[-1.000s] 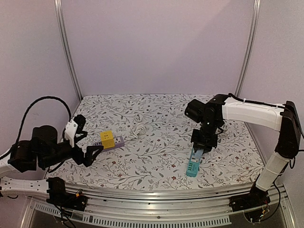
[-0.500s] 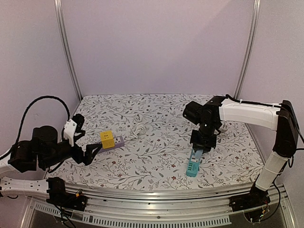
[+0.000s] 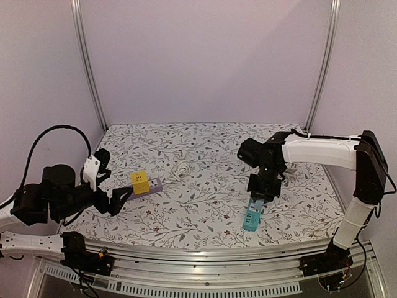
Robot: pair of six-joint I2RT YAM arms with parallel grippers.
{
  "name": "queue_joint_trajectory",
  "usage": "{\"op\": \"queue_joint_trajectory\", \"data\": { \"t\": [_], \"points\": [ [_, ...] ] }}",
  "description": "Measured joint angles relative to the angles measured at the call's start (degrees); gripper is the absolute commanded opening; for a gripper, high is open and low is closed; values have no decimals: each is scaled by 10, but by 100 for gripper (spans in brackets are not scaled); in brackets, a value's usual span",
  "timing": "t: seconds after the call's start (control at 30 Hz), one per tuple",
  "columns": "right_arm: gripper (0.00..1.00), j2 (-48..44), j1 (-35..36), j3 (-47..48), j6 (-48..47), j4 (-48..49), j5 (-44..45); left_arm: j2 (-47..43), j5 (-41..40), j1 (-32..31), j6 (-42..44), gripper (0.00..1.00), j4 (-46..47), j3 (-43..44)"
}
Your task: Insert the plug
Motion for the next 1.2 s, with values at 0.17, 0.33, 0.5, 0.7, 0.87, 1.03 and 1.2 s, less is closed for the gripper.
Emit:
{"op": "queue_joint_trajectory", "data": {
  "t": [0.17,0.33,0.5,0.7,0.87,1.03,1.2],
  "points": [
    [0,9,0,-7,-1,8,3,0,0,0,1,100,0,0],
    [0,10,0,-16,-1,15,5,1,0,0,2,100,0,0],
    [0,10,0,-22,-1,22,8,6,0,0,2,100,0,0],
    [0,10,0,-32,2,32,9,9,-1,0,2,99,0,0],
    [0,10,0,-37,3,38,9,11,-2,0,2,99,0,0],
    [0,12,0,-39,3,40,9,11,-2,0,2,100,0,0],
    [0,14,0,-39,3,41,9,11,-3,0,2,99,0,0]
  ]
}}
